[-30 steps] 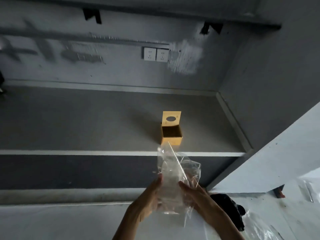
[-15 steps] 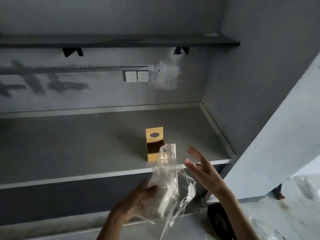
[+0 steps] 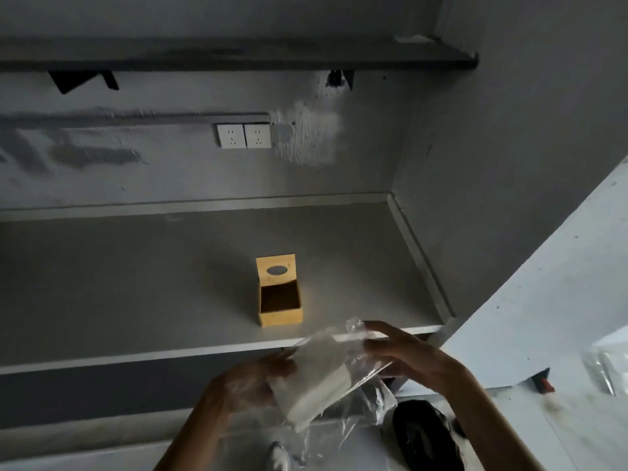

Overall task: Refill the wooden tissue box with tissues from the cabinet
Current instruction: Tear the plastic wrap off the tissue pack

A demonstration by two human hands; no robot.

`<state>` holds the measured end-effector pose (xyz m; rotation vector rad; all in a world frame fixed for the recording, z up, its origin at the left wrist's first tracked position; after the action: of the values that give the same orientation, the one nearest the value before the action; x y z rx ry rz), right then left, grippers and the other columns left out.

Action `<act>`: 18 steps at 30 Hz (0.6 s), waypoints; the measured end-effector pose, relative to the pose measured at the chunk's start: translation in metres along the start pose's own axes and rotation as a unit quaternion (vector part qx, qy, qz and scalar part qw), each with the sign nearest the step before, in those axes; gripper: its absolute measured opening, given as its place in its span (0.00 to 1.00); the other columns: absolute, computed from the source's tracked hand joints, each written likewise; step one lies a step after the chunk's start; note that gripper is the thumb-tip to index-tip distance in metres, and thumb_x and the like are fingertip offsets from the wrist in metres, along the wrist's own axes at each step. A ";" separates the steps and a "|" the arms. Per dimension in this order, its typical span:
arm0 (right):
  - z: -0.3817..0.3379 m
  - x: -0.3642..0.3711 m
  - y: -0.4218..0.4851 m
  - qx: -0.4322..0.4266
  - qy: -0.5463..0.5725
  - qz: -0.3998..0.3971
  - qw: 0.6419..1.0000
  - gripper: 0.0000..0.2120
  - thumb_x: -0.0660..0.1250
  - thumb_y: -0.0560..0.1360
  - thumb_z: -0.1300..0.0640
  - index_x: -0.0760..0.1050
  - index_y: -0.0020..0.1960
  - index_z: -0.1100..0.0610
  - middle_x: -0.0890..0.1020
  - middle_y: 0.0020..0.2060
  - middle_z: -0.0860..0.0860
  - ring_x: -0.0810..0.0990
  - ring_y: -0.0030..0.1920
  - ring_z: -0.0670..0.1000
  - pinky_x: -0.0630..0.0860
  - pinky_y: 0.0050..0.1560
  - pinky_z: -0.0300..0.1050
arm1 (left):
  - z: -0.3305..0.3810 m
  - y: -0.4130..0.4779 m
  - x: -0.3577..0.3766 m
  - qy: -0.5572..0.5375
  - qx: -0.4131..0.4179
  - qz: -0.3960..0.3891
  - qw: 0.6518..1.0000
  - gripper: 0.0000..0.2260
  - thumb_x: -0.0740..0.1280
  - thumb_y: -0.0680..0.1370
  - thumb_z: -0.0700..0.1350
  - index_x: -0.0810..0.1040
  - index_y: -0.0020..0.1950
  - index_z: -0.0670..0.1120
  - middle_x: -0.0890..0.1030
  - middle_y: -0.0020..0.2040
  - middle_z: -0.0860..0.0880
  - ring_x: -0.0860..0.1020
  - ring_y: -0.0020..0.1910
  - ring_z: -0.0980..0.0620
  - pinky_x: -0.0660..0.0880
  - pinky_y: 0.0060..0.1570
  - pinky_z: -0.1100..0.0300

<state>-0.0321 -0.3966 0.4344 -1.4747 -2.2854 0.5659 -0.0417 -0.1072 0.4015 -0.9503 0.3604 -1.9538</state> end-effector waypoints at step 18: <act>-0.015 -0.154 0.194 -0.105 0.101 0.342 0.928 0.27 0.76 0.67 0.46 0.73 0.54 0.64 0.74 0.38 0.58 0.77 0.34 0.50 0.75 0.31 0.41 | 0.121 0.234 -0.060 -0.091 0.113 0.112 0.983 0.23 0.55 0.72 0.26 0.71 0.63 0.43 0.80 0.59 0.39 0.78 0.58 0.42 0.75 0.55 0.52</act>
<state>0.1847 -0.4629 0.3353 -2.3310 -1.6740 0.3208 0.2067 -0.1718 0.3174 -0.8911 0.1301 -1.6483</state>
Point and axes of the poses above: each hand's wrist, its own y-axis towards the middle knuckle, its own x-axis out of the palm, z = x × y, the point moved 1 cm from there along y, towards the middle knuckle
